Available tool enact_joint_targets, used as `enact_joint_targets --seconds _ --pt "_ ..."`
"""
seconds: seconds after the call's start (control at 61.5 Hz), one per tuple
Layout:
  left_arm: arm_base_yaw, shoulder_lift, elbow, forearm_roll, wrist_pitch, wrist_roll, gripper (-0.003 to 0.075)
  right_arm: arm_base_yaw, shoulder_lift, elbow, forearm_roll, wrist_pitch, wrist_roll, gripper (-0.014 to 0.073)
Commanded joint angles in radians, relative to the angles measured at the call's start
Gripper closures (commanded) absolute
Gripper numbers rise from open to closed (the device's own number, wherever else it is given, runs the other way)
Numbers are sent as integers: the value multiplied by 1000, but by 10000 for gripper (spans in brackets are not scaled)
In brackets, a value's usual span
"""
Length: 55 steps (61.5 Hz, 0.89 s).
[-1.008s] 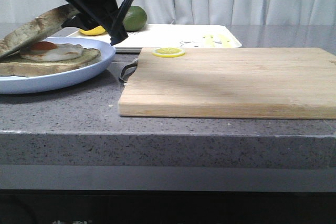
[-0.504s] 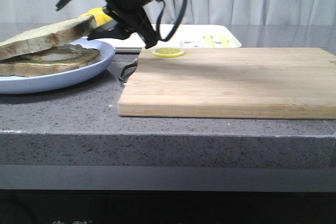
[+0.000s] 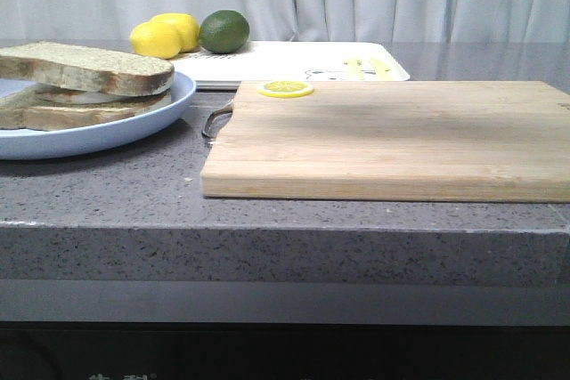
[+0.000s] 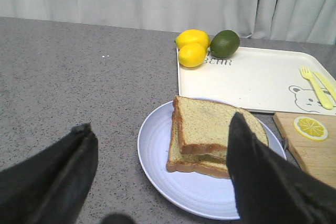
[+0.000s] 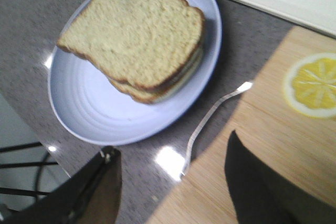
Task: Place bread and move sandwich to tray
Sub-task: 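Open the right gripper and withdraw it from the sandwich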
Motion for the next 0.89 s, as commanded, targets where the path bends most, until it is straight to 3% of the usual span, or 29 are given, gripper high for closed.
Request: enact_joint_targets --seconds 0.0,0.195,0.536,0.878 --pt "2 12 -30 -2 -76 -10 208 -5 -132 -26 -220 49 91 140" --pt "2 12 -30 -2 -76 -10 208 -5 -345 64 -454 121 240 140" --pt "2 12 -30 -2 -76 -10 208 -5 -807 417 -460 105 245 140" --pt "2 12 -30 -3 -76 -10 208 -5 -1106 627 -461 117 245 140"
